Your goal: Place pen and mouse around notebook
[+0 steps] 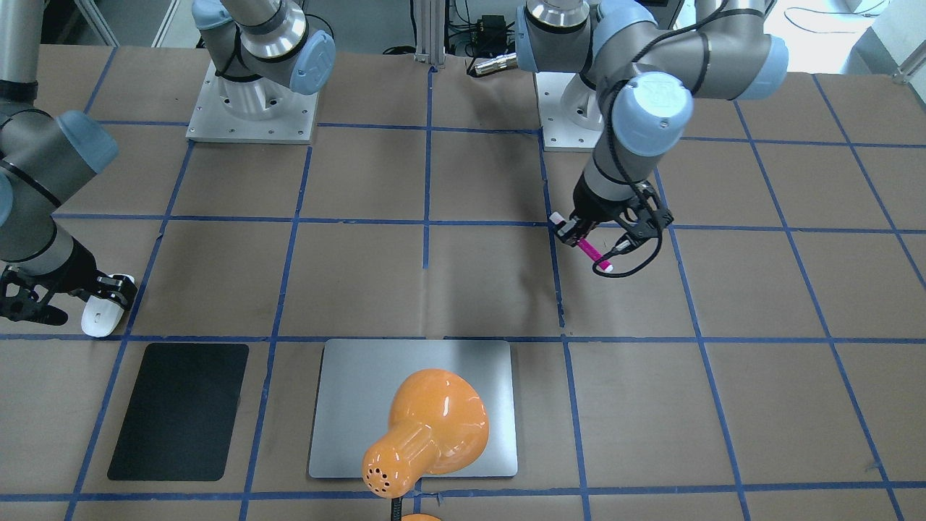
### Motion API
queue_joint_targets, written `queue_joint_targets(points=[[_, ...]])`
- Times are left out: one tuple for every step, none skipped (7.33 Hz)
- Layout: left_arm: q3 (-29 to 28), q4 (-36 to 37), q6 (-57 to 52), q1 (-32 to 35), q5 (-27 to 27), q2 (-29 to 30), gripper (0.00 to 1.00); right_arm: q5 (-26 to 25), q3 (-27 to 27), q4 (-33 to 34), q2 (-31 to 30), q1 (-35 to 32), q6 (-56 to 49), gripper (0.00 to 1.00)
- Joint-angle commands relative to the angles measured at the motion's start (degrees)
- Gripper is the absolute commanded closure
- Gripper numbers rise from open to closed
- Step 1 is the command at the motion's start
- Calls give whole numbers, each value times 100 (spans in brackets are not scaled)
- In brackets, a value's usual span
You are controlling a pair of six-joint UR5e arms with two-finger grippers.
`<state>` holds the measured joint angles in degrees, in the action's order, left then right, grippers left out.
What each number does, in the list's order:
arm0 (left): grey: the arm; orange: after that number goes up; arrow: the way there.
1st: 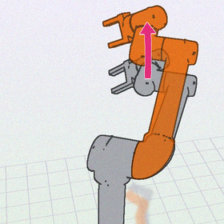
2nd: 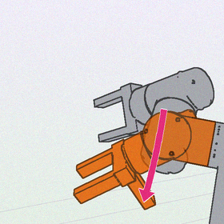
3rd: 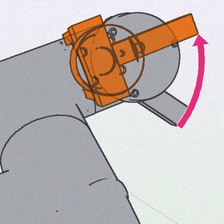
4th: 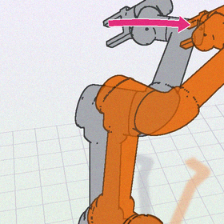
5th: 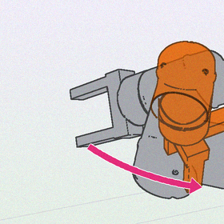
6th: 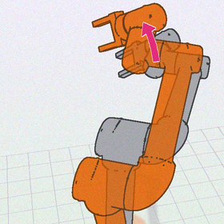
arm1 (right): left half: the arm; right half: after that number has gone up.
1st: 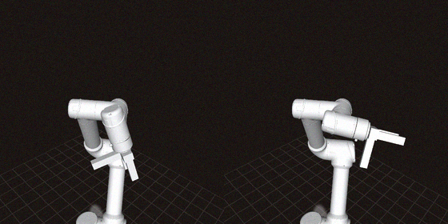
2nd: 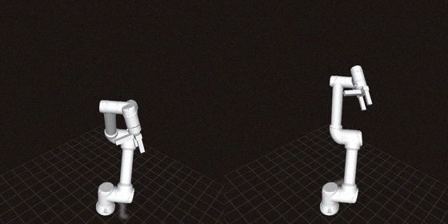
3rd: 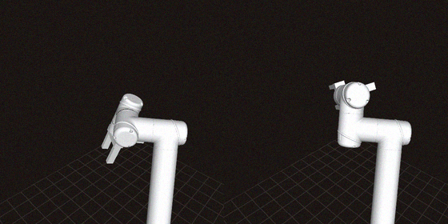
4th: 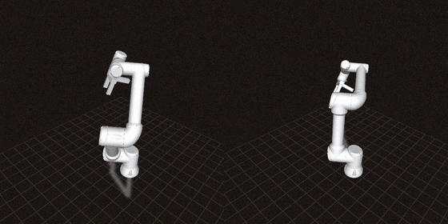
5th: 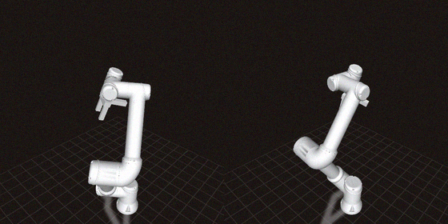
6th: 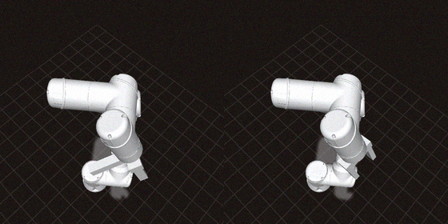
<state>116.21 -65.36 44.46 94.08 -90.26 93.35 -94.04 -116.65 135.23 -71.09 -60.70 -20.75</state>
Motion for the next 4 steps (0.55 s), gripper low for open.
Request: queue_joint_targets(points=[[-54,882,2278,847,532,419,85,8,203,-40,-80,-134,18,43],[-81,1163,3234,927,1075,613,85,17,379,-32,-80,-457,71,42],[-90,1183,3453,1215,1115,789,85,26,633,-32,-10,-852,211,42],[-116,1261,3907,1575,1107,912,85,261,818,-14,103,-1134,456,42]])
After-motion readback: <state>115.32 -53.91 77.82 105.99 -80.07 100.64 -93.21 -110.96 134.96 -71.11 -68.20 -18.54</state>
